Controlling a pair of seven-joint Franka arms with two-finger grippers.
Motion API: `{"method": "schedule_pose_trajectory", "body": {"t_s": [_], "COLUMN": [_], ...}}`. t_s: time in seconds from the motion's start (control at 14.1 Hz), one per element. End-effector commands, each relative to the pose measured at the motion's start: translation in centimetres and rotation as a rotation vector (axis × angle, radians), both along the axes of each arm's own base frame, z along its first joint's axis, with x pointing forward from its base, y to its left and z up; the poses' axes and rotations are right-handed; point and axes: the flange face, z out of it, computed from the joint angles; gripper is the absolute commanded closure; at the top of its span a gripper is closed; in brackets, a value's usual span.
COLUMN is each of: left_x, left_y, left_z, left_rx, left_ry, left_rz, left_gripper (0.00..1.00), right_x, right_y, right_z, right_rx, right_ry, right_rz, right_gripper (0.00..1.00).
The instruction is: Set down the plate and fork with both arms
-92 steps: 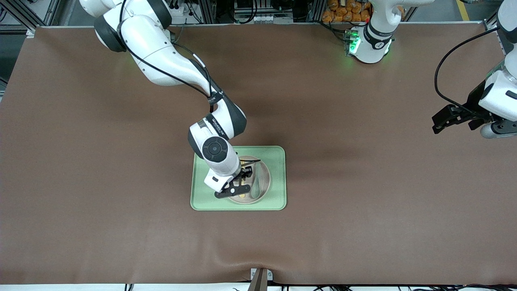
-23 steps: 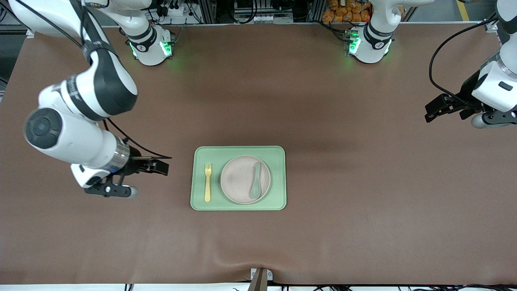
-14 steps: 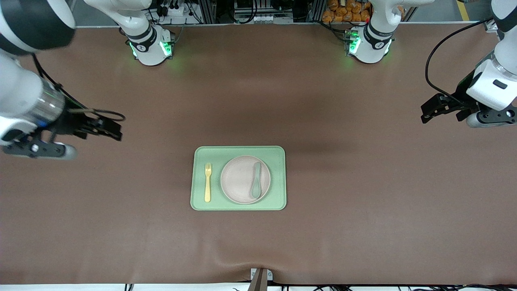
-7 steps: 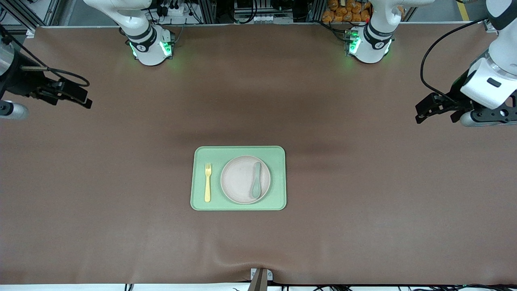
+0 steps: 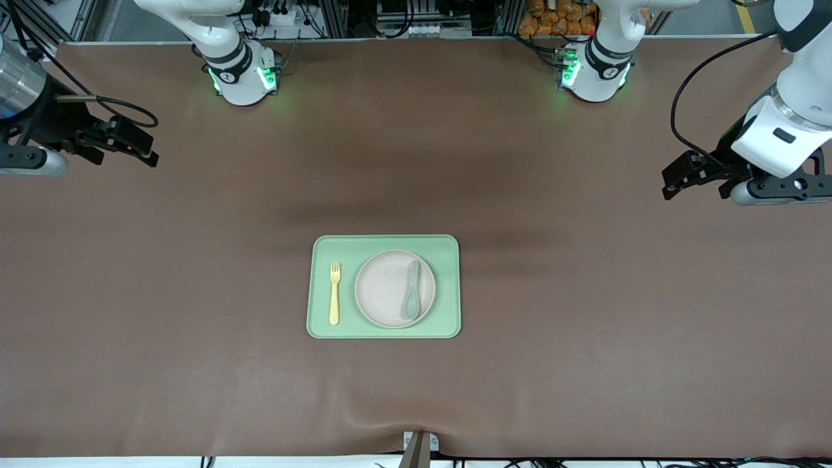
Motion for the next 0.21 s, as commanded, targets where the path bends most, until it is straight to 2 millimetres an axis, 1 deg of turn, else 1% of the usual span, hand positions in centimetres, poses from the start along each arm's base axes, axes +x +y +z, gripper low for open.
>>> {"method": "schedule_pose_trajectory", "body": {"t_s": [0.0,0.14], "left_x": [0.08,-0.12], "left_y": [0.91,1.17], "left_z": [1.46,1.60], "left_rx": [0.004,0.013], "left_ry": [-0.019,0.006], "left_rz": [-0.003,0.002], "left_gripper": [0.00,0.00], "right_x": [-0.48,-0.41], "right_y": [-1.54,-2.14], "right_z": [0.31,0.84], "right_rx": [-0.011,-0.010], "right_ry": [-0.023,-0.032], "right_rz": [0.030,0.020], "right_gripper": [0.00,0.00]}}
